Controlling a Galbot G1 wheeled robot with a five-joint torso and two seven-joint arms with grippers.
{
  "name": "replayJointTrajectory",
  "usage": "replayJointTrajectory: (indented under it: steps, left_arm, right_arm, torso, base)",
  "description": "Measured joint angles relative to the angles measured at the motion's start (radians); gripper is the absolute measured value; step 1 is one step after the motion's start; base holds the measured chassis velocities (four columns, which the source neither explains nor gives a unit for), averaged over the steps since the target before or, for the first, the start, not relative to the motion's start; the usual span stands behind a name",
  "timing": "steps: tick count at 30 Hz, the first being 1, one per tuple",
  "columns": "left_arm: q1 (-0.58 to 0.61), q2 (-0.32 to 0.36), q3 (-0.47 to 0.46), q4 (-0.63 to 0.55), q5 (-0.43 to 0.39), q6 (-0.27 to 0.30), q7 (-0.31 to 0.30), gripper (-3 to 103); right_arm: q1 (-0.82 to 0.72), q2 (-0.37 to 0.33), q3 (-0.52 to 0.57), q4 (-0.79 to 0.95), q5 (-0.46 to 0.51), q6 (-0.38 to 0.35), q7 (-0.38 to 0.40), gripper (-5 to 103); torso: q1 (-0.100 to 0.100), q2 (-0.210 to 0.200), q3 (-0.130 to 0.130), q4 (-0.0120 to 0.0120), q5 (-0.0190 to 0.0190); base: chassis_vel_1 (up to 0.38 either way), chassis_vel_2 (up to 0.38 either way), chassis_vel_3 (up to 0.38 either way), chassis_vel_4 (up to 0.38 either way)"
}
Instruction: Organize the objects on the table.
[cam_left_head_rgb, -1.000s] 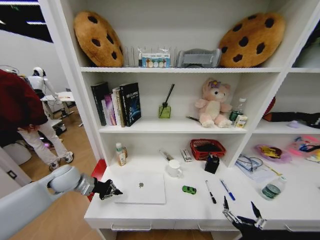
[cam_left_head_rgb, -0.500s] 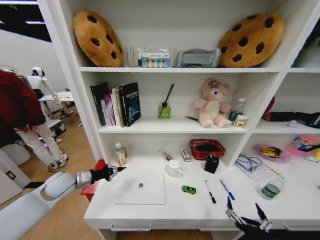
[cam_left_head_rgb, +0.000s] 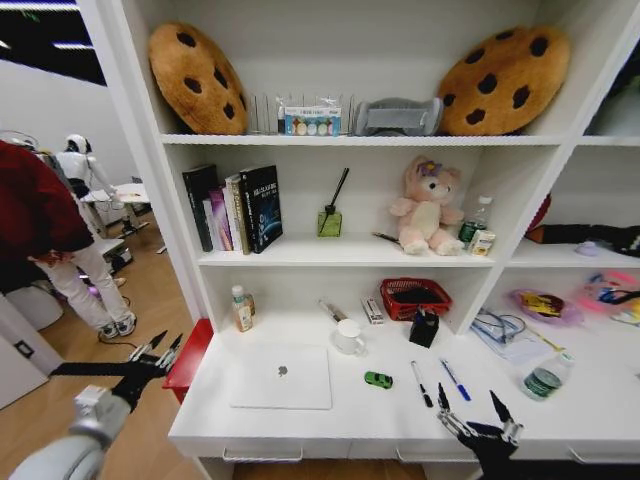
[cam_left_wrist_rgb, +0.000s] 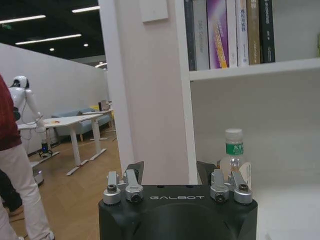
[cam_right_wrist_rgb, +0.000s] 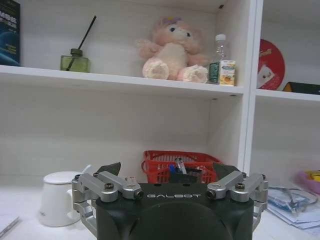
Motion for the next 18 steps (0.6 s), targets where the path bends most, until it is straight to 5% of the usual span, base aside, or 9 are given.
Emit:
replayJointTrajectory:
  steps: [10, 18]
  left_arm:
    - [0.053, -0.155, -0.035, -0.14, 0.008, 0.035, 0.002, 93]
    - [0.044, -0.118, -0.01, -0.139, 0.041, 0.034, 0.042, 100]
  right_arm:
    - [-0.068, -0.008, -0.009, 0.06, -0.004, -0.077, -0.012, 100]
    - [-0.031, -0.035, -0.013, 0.072, -0.03, -0.112, 0.071, 100]
  torso:
    - [0.0, 0.0, 0.0, 0.0, -0.0003]
    - [0.0, 0.0, 0.0, -0.0001, -0.0002]
  base:
    - [0.0, 0.0, 0.0, 0.0]
    - [0.0, 0.0, 0.0, 0.0]
